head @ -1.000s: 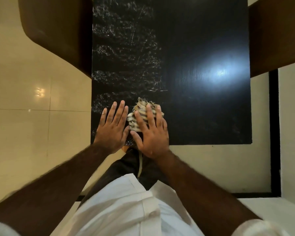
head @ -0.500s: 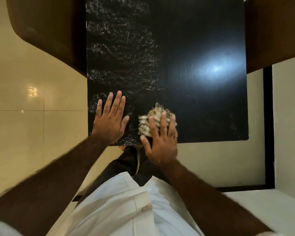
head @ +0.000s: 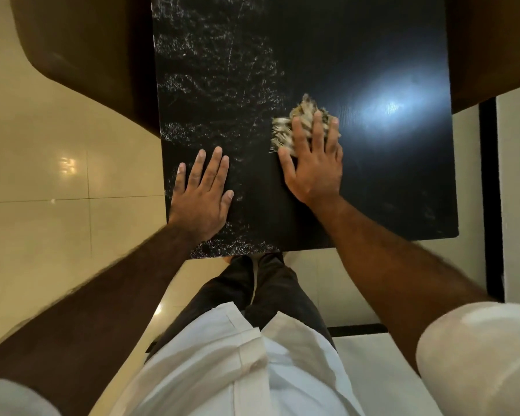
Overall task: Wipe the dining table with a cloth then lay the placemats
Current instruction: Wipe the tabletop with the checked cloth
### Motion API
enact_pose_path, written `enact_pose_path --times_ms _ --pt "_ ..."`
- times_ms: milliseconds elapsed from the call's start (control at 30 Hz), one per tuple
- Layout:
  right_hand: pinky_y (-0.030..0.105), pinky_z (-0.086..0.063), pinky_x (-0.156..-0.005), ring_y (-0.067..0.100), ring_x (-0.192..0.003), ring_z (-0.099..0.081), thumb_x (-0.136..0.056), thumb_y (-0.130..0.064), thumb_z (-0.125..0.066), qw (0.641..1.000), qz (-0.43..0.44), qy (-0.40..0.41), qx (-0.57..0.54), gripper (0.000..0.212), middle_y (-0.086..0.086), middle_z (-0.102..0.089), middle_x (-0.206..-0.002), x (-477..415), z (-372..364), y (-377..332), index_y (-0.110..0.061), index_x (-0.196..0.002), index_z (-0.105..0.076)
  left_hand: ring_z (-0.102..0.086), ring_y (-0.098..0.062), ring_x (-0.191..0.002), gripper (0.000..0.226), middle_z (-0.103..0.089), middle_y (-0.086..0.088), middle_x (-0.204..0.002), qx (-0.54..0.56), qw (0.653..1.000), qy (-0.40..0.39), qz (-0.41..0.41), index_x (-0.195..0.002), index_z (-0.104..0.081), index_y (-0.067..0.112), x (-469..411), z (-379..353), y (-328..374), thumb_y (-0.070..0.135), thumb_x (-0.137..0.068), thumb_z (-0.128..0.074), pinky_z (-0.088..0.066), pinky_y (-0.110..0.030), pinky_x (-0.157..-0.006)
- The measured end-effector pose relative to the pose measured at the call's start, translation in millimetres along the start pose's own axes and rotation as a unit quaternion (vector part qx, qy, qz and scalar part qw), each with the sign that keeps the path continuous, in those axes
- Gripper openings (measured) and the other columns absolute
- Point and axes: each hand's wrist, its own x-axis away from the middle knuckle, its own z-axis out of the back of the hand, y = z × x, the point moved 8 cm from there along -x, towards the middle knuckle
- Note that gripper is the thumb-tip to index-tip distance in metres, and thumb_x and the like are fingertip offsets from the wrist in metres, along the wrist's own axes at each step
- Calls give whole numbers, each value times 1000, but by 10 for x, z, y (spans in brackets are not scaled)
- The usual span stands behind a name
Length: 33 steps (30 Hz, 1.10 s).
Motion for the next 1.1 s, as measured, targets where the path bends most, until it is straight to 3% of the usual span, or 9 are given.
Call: enact_pose_path --times_ms 167,333,567,733,933,1100 --pt "67 -31 -129 45 -173 -4 -109 -75 -33 998 -58 6 14 83 11 -4 -188 721 -56 141 -35 -180 -14 15 -28 -173 73 18 0 -186 8 1000 9 -2 -179 6 20 3 -11 -15 50 -118 -22 -2 -62 -138" --pt "63 -24 -133 43 -173 1 -109 -74 -37 1000 -1 -24 10 84 12 -4 -188 1420 -257 -503 -32 -180 -19 7 -31 -174 75 10 -3 -188 12 999 29 -11 -179 -1 17 21 -2 -28 51 -115 -21 -6 -65 -137" --pt "59 -28 -131 43 -173 -8 -112 -70 -35 997 74 -3 -1 76 11 -13 -188 454 -122 -649 -33 -178 -26 7 -30 -174 75 9 -3 -188 15 999 28 -12 -179 -2 17 23 -31 -6 51 -115 -21 -6 -65 -137" --pt "68 -28 -131 44 -173 -8 -111 -70 -30 999 -32 13 14 76 8 -12 -188 -373 93 11 -38 -179 -20 13 -29 -173 75 16 -1 -187 15 1000 6 -1 -179 5 20 -3 -42 -13 53 -115 -14 -3 -64 -137" --pt "68 -32 -129 47 -172 -9 -111 -69 -32 997 -57 28 32 78 12 -11 -187 204 68 173 -33 -179 -19 14 -30 -173 75 17 0 -187 22 1000 10 2 -179 6 21 -125 11 -29 54 -114 -13 -2 -65 -137" --pt "64 -27 -131 44 -173 -4 -113 -69 -31 999 34 -5 27 76 11 -9 -188 321 -80 -445 -33 -179 -23 12 -31 -173 76 16 0 -187 24 999 23 10 -179 5 19 -415 106 2 52 -117 -23 -2 -66 -137"
